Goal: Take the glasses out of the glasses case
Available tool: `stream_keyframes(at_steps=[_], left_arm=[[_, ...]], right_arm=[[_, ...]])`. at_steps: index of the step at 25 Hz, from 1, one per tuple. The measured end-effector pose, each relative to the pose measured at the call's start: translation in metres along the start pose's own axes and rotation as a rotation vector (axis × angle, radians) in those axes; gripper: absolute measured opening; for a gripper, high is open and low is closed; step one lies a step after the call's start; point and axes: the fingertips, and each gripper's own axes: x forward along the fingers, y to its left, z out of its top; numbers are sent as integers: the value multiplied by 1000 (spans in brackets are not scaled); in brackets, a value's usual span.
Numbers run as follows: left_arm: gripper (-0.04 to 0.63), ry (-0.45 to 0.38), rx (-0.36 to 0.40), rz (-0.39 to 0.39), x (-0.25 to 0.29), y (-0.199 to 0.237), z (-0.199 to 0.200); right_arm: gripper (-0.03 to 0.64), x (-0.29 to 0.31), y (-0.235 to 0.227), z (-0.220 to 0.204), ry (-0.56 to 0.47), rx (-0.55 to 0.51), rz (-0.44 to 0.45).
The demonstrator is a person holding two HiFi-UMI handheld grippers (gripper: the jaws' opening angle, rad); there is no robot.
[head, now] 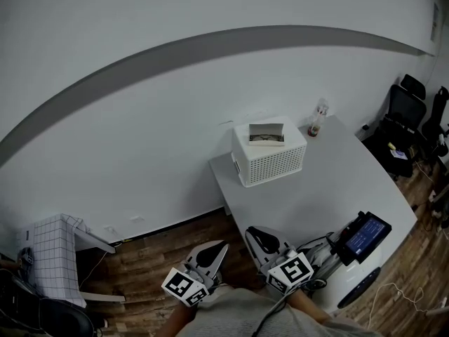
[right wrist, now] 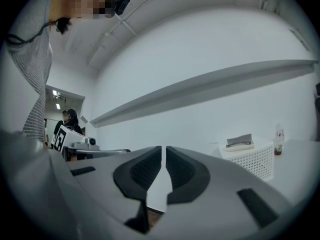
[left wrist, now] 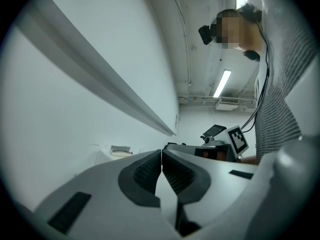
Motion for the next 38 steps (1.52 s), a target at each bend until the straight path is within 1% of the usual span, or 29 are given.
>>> stream_keyframes(at_steps=[5, 8, 11, 16, 19, 28, 32, 38], left_arm=[[14, 0, 6, -15, 7, 14, 3], [13, -6, 7, -42, 20, 27, 8], [13, -3, 1, -94, 37, 39, 12], [14, 22, -5, -204, 70, 54, 12], [14, 41, -12, -249, 85, 64, 11], [13, 54, -19, -314, 128, 98, 14], [13, 55, -18, -338, 148, 110, 17], [14, 67, -33, -396, 177, 123, 17]], right_arm=[[18, 5, -6, 0, -5, 1, -25], [18, 10, -16, 2, -11, -5, -61], [17, 21, -29, 3, -15, -2, -105], [17, 42, -56, 9, -32, -4, -183], [18, 54, -69, 8, -35, 4, -219], [18, 74, -107, 11, -58, 30, -283], [18, 81, -121, 18, -83, 27, -288], [17, 91, -139, 20, -86, 22, -318]])
